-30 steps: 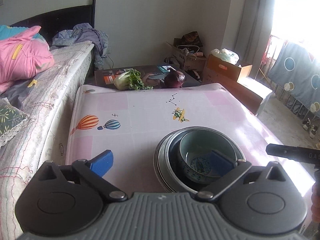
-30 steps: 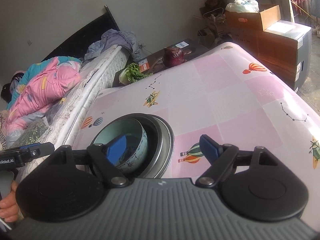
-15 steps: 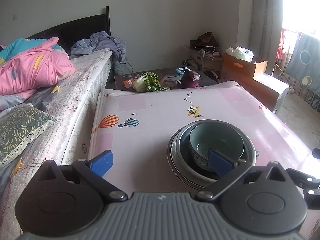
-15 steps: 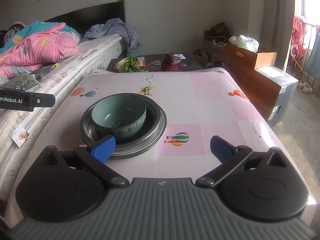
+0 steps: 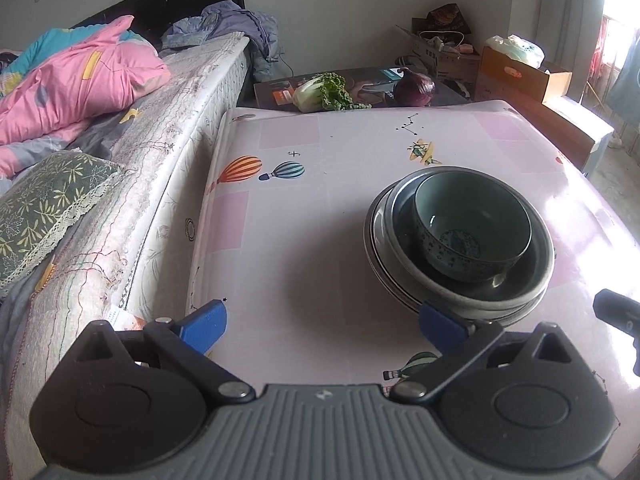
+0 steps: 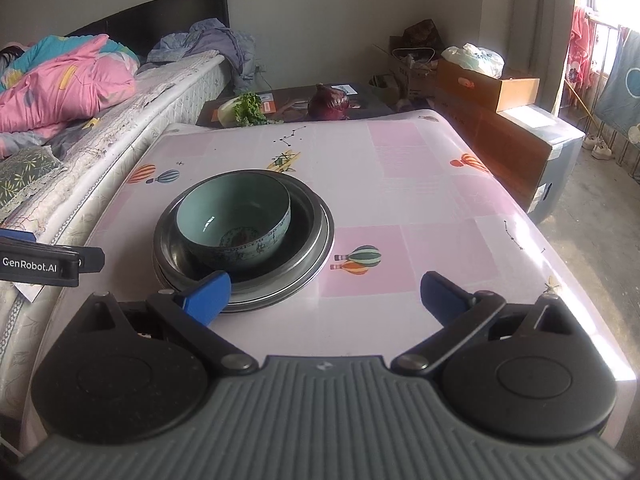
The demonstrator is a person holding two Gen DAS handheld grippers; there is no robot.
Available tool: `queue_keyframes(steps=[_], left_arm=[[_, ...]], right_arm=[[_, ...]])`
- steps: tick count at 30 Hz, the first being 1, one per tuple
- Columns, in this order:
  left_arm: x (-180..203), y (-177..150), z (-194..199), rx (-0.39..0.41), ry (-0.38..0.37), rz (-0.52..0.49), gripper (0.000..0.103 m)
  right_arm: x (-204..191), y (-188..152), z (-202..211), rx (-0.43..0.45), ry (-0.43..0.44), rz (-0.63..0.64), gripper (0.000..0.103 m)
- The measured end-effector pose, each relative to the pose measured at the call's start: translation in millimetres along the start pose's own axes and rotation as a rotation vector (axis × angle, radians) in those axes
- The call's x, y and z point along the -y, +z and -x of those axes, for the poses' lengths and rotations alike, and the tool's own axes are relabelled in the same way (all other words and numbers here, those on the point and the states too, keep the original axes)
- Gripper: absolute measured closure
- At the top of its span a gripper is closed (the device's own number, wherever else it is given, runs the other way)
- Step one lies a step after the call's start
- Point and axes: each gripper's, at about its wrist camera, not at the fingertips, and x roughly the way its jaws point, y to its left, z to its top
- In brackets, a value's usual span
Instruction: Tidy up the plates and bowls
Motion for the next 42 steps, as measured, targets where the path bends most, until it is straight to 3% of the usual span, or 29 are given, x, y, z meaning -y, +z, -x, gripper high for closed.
queue_keyframes(steps=[7, 22, 42], left_arm=[[0.0, 0.1, -3.6, -0.028, 0.004, 0.009, 0.0], [5.4, 0.0, -7.9, -0.054, -0.017, 0.001, 0.0], [9.1, -3.6, -6.8, -0.075, -0.04, -0.012, 0.0]], right_arm=[[10.1, 5.5, -23.9, -0.1, 0.041, -0.112, 0.001], [-2.6, 13.5, -20.4, -0.07, 0.077, -0.042, 0.001], [-11.4, 14.7, -18.0, -0.064, 0.061, 0.011, 0.001]])
